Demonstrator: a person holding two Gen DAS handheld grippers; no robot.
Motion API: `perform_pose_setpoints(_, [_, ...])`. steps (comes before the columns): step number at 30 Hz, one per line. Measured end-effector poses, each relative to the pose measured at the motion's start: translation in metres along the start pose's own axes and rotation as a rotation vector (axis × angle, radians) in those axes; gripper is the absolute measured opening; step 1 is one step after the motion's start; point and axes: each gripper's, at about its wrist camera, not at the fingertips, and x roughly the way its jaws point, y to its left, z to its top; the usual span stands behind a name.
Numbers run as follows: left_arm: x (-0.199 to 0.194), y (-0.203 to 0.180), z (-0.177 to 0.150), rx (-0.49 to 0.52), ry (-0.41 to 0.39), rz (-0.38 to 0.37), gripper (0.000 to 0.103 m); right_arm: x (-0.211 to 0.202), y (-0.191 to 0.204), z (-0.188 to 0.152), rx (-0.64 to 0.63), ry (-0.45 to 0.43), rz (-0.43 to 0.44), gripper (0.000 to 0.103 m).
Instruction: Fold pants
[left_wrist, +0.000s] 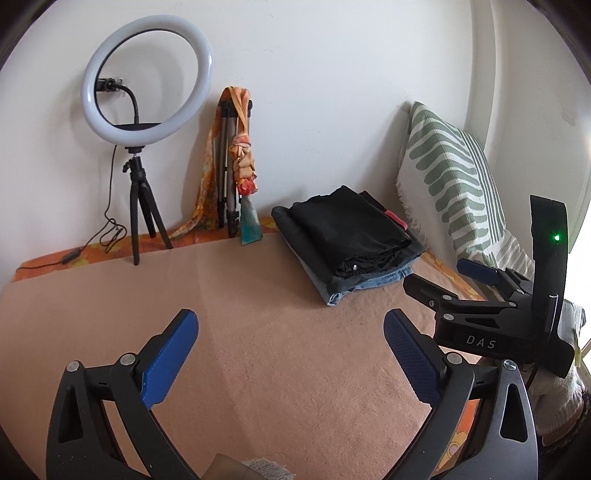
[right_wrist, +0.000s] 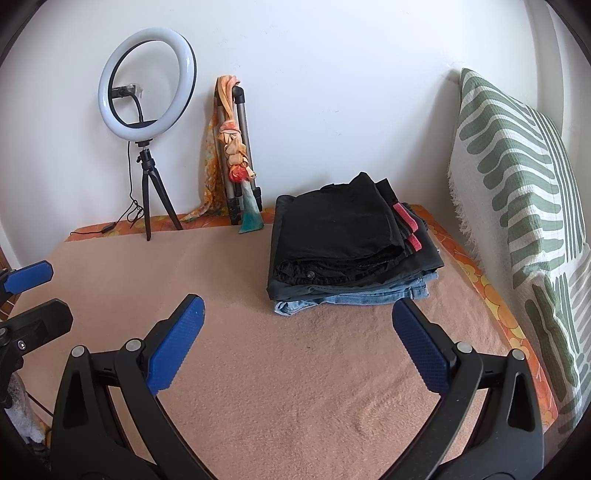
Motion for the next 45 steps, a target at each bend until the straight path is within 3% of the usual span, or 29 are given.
perform_pose_setpoints(29, [-0.004,-0.008,-0.001,0.049,-0.017,0.012,0.101,0.000,-0.001,0.000,0.024,0.000,0.004,0.103])
perform_pose_setpoints(45, [-0.013,-0.005,-0.003,0.084,-0.085,0.044,0.101,0.004,0.004,0.000,0.019,0.011,0.019,0.103])
